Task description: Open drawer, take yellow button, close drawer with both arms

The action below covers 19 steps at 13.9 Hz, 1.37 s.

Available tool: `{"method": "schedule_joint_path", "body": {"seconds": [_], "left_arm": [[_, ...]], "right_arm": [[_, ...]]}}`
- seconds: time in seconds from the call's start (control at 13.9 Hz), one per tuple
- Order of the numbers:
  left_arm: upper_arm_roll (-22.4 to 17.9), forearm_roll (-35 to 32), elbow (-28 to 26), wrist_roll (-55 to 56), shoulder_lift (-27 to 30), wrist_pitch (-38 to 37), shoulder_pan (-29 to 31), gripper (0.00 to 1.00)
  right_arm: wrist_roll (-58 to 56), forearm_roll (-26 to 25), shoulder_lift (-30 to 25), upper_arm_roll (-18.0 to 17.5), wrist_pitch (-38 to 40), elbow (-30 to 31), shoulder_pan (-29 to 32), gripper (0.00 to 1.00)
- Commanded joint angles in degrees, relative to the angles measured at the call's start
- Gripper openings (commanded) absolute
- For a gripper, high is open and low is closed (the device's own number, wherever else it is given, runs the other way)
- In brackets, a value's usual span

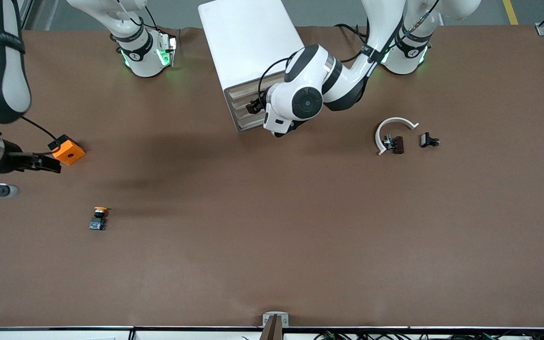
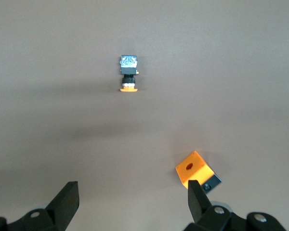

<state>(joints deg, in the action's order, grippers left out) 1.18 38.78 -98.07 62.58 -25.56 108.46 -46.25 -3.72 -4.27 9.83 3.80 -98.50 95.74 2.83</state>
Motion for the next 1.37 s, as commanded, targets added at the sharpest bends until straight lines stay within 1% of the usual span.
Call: {"method": "schedule_joint_path", "body": {"seconds": [0.0, 0.22, 0.36, 0.5, 0.58, 0.72, 0.79, 0.94, 1.08, 1.23, 1.3], "left_arm": [[-0.21, -5.80, 3.49, -0.61, -2.22, 1.22, 1.42, 1.00], [-0.21, -13.09, 5.07, -2.89, -2.22, 3.34, 4.84, 1.00], [-0.21, -19.59, 6.48, -5.52, -1.96, 3.34, 7.56, 1.00], [-0.12, -26.10, 6.40, -8.24, -0.82, 3.43, 10.90, 1.00], [-0.12, -27.87, 6.22, -10.52, 0.15, 3.34, 12.83, 1.00], [-0.12, -28.24, 5.70, -16.93, 2.08, 3.34, 16.79, 1.00], [-0.12, -28.50, 5.08, -20.35, 3.48, 3.25, 19.50, 1.00], [-0.12, -29.37, 2.81, -31.84, 7.52, 1.50, 24.25, 1.00], [-0.21, -29.55, 2.44, -41.35, 10.86, -2.96, 30.40, 1.00], [-0.04, -33.66, 2.09, -49.00, 15.25, -7.10, 35.68, 1.00], [-0.04, -34.73, 1.83, -52.87, 17.53, -9.47, 37.88, 1.00]], "right_arm": [[-1.20, -0.47, -0.95, -0.11, 5.40, -3.61, 0.24, 1.00], [-1.20, -0.56, -1.13, -0.28, 8.23, -5.73, 0.24, 1.00], [-1.29, -0.65, -0.96, -0.29, 8.76, -6.70, 0.24, 1.00], [-1.20, -0.65, -0.78, -0.11, 8.76, -7.58, 0.51, 1.00], [-1.29, -0.74, -0.60, -0.02, 8.76, -8.19, 0.51, 1.00], [-1.29, -0.91, -0.52, -0.02, 8.93, -9.43, 0.51, 1.00], [-1.29, -1.09, -0.51, -0.02, 10.24, -9.95, 0.42, 1.00], [-1.38, -1.18, -0.34, -0.02, 13.67, -11.97, 0.68, 1.00], [-1.29, -0.65, -0.34, -0.02, 14.82, -12.51, 0.68, 1.00], [-1.12, -0.74, -0.43, -0.02, 15.52, -13.99, 0.16, 1.00], [-0.94, -1.17, -0.43, -0.28, 17.70, -14.78, -0.02, 1.00]]}}
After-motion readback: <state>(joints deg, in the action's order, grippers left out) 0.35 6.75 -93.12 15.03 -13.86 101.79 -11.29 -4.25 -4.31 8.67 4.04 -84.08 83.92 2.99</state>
